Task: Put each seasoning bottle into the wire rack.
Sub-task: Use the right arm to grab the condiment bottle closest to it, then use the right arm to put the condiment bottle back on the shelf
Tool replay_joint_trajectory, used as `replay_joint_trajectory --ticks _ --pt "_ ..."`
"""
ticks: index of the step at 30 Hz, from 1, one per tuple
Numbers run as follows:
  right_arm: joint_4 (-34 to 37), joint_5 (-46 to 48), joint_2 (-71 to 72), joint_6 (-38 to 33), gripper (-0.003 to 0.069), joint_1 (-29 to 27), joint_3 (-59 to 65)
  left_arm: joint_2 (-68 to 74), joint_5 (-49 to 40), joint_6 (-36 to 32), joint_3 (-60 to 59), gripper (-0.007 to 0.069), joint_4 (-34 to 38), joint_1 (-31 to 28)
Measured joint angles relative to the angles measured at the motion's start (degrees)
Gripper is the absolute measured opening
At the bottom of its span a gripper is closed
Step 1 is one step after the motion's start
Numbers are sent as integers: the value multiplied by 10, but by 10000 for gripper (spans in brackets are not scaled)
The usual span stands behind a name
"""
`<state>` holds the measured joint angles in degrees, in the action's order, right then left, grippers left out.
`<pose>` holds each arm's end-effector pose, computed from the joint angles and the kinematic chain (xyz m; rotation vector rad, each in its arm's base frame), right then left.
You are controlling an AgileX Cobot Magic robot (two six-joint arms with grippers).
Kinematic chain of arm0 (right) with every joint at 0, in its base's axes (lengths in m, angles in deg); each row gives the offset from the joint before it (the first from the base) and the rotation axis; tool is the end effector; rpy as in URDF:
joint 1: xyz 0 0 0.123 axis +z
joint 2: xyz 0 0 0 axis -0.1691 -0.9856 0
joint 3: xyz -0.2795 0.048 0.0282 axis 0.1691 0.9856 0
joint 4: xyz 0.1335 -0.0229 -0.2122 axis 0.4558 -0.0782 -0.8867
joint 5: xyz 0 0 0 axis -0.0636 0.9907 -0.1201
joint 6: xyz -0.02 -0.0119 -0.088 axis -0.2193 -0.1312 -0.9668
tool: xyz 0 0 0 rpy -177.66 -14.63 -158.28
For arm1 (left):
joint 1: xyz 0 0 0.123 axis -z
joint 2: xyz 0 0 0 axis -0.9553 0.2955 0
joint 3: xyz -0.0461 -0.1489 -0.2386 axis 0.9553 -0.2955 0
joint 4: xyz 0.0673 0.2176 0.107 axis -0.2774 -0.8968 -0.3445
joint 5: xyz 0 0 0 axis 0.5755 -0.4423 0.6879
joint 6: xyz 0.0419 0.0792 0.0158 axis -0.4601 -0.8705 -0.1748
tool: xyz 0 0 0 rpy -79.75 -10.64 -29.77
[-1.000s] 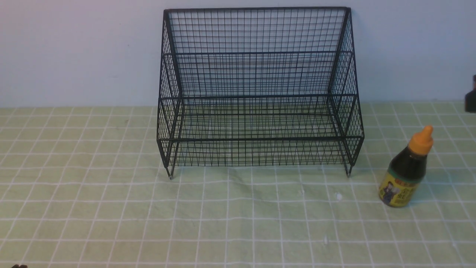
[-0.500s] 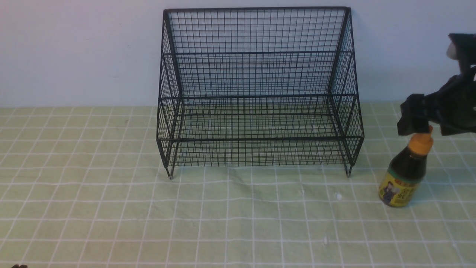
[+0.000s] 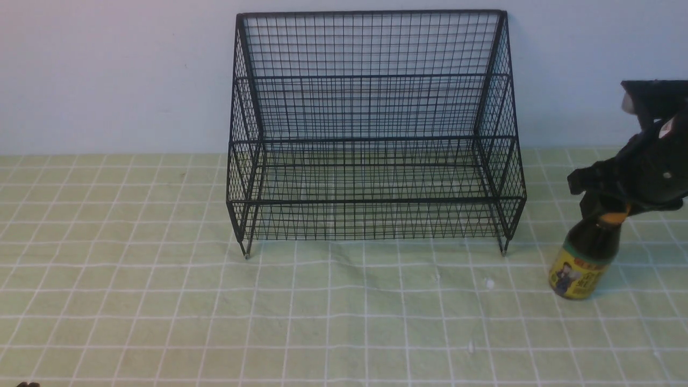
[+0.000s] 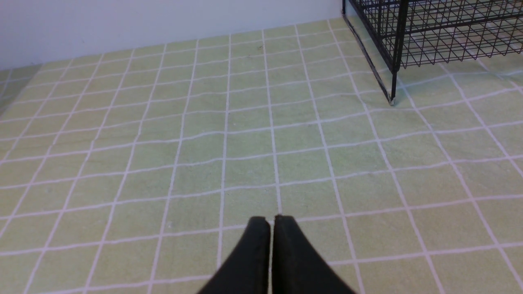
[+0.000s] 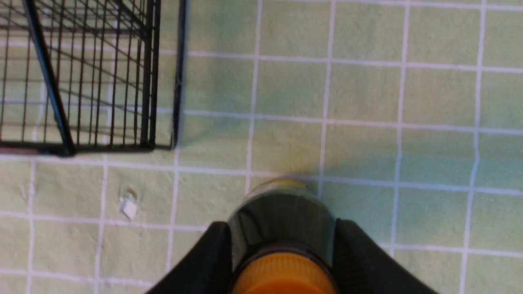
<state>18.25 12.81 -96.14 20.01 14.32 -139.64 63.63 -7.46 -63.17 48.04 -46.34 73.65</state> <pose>0.3300 0.0306 0.2550 -0.0538 2.8220 0.0920 0.0520 -0.0011 0.1714 0.1146 1.8696 0.0567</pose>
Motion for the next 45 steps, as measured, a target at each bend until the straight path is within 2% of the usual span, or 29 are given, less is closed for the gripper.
replay_joint_trajectory --ticks 7,12,22,36,42,45 --pt "11 73 47 -23 293 0 -61 0 0 0 0 -7 0 0" --pt "65 99 90 -55 293 13 -156 0 0 0 0 -7 0 0" --pt "83 70 23 -64 293 124 -285 0 0 0 0 -7 0 0" --pt "68 56 -138 -63 293 129 -302 0 0 0 0 -7 0 0" --pt "62 74 -160 -62 295 129 -304 0 0 0 0 -7 0 0" --pt "61 88 -156 -58 324 129 -304 0 0 0 0 -7 0 0"
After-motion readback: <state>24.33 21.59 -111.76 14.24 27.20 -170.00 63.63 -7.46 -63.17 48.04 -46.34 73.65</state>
